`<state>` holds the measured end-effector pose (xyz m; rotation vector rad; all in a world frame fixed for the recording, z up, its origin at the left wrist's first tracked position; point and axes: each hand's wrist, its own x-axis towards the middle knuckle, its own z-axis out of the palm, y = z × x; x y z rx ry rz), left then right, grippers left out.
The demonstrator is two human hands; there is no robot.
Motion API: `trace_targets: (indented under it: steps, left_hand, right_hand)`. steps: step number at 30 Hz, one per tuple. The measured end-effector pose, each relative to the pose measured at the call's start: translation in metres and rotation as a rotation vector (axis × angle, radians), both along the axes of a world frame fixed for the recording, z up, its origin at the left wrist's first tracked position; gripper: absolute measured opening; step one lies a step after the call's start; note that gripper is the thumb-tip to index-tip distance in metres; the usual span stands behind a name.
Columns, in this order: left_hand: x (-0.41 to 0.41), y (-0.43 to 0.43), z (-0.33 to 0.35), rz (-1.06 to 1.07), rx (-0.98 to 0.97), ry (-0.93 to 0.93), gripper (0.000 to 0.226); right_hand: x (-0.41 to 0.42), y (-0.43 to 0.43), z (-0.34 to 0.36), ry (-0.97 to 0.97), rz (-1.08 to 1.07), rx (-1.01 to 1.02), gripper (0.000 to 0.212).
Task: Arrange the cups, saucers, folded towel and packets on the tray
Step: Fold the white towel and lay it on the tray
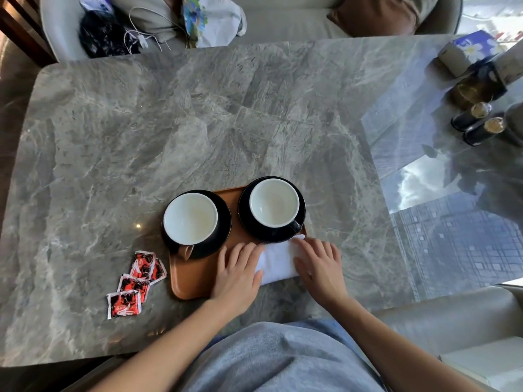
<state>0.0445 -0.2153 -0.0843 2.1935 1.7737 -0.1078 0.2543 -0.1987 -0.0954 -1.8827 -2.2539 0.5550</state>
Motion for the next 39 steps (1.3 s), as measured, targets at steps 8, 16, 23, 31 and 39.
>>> trace_targets:
  steps: [8, 16, 23, 31, 39]
  left_hand:
    - [-0.001, 0.002, -0.011, 0.035, -0.074, -0.037, 0.052]
    - [-0.013, -0.006, -0.007, -0.055, -0.002, 0.005, 0.062]
    - [-0.014, -0.008, -0.011, -0.062, -0.016, -0.010, 0.064]
    - [-0.036, -0.031, -0.009, -0.092, 0.002, -0.052, 0.070]
    - [-0.113, -0.074, -0.011, 0.035, 0.009, -0.003, 0.074]
  right_hand:
    - [0.002, -0.002, 0.001, -0.012, 0.045, -0.015, 0.041]
    - [0.005, -0.014, -0.007, -0.011, 0.076, -0.125, 0.053]
    - [-0.001, -0.016, -0.008, -0.025, 0.044, -0.099, 0.055]
    - [-0.035, -0.036, 0.002, 0.003, 0.050, 0.028, 0.055]
    - [-0.124, -0.040, 0.009, 0.136, 0.497, 0.029, 0.055]
